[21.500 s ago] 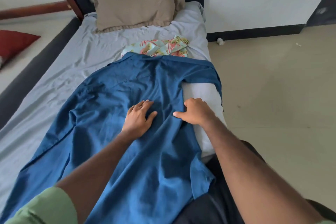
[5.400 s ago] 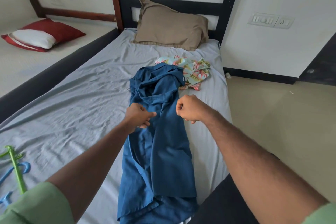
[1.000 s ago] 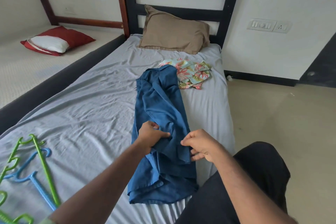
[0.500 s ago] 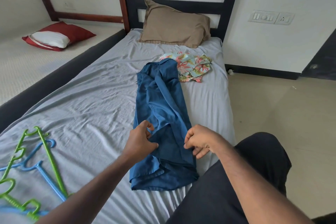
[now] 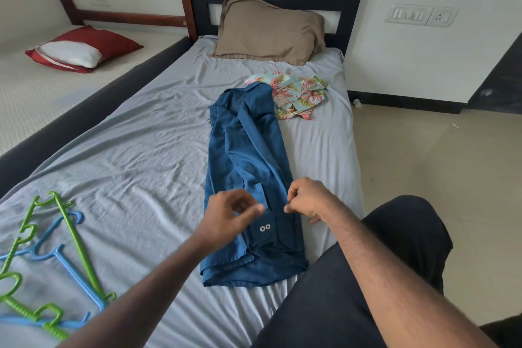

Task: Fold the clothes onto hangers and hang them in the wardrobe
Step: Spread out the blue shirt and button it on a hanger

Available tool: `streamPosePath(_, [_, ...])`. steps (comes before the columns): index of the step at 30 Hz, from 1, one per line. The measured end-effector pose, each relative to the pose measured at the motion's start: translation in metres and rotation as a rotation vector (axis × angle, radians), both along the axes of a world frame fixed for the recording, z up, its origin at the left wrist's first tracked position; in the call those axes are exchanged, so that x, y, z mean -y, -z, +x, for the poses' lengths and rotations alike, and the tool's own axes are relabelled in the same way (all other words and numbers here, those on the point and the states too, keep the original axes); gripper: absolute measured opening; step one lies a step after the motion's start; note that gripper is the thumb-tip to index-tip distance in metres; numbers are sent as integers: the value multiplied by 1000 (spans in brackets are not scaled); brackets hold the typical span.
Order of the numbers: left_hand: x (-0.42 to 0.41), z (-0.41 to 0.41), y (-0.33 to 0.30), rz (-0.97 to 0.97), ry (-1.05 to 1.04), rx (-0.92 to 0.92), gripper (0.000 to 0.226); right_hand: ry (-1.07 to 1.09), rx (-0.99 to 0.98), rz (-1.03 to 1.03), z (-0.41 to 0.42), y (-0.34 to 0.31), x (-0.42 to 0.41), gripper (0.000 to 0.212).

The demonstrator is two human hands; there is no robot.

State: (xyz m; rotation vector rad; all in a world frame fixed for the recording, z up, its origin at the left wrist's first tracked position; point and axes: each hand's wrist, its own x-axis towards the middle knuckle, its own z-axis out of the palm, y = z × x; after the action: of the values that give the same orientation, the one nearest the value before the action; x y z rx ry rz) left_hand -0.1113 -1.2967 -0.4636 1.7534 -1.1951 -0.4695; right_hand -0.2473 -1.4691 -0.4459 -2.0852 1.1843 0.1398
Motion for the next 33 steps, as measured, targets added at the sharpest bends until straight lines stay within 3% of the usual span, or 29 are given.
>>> streamPosePath(3, [0, 20, 8, 28, -156, 126, 14, -50, -50, -68, 7, 2, -1, 29])
streamPosePath(5, [7, 27, 10, 132, -38, 250, 29, -109, -122, -135, 15, 8, -3, 35])
streamPosePath(7, [17, 29, 14, 361, 175, 435, 51, -117, -184, -182, 23, 15, -4, 43])
streamPosePath(9, [25, 28, 18, 556, 321, 570, 55, -105, -204, -203, 27, 20, -4, 56])
streamPosePath(11, [34, 33, 15, 495, 311, 484, 49, -93, -185, -210, 30, 18, 0, 58])
streamPosePath(14, [52, 44, -4, 281, 158, 283, 26, -45, -76, -237, 34, 9, 8, 45])
streamPosePath(18, [82, 49, -41, 270, 96, 365, 18, 3, 85, -340, 37, -13, 17, 19])
streamPosePath(28, [136, 15, -120, 164, 135, 495, 20, 33, 232, -576, -5, -99, 51, 4])
streamPosePath(33, [192, -27, -138, 201, 203, 526, 25, 95, 274, -578, -49, -119, 105, 22])
